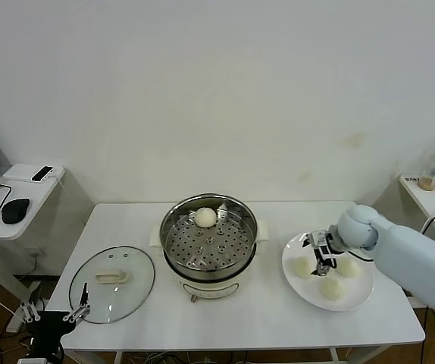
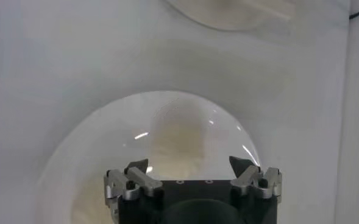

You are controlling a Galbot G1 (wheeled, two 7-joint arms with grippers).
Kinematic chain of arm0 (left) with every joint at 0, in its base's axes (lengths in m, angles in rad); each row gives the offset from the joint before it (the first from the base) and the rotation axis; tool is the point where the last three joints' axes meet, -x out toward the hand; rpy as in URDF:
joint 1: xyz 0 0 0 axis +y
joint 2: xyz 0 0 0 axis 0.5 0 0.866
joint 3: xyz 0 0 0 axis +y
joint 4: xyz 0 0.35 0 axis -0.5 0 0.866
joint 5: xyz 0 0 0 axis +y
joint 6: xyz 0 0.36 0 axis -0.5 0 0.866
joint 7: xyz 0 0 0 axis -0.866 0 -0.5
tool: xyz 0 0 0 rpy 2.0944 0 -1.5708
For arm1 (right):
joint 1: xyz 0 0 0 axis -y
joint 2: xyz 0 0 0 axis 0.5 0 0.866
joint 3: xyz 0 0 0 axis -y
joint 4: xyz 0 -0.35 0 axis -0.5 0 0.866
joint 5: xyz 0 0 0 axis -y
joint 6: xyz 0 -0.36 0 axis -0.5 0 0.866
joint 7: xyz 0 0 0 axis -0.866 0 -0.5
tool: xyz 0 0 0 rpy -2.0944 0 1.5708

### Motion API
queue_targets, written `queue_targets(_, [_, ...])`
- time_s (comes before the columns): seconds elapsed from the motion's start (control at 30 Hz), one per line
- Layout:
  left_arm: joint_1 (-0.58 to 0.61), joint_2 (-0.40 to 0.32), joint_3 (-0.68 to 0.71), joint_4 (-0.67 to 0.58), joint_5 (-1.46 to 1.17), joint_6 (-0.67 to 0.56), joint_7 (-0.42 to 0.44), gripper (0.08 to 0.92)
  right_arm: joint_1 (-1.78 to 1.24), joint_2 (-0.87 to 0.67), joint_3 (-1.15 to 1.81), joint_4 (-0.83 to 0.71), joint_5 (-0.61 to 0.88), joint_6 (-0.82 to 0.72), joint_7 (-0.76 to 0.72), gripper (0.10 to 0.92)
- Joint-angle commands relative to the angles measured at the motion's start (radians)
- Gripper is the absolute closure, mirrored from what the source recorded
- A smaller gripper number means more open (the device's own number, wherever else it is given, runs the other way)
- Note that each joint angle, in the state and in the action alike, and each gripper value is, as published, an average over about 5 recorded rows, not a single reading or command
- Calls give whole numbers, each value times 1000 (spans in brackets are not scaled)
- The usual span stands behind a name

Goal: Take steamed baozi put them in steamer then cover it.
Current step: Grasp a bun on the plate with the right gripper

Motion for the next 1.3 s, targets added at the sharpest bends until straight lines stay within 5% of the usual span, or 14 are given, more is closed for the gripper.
queue_targets(0.03, [5, -1, -2, 5, 1, 0, 0, 177, -36, 52, 16, -54, -23, -18, -1, 203])
queue_targets(0.77, [2, -5, -3, 3, 5, 0, -2, 177, -42, 96, 36, -147, -57, -16, -1, 228])
queue_targets(1.3, [9, -4, -4, -7, 6, 0, -2, 177, 5, 76, 37, -137, -38, -10, -66, 450])
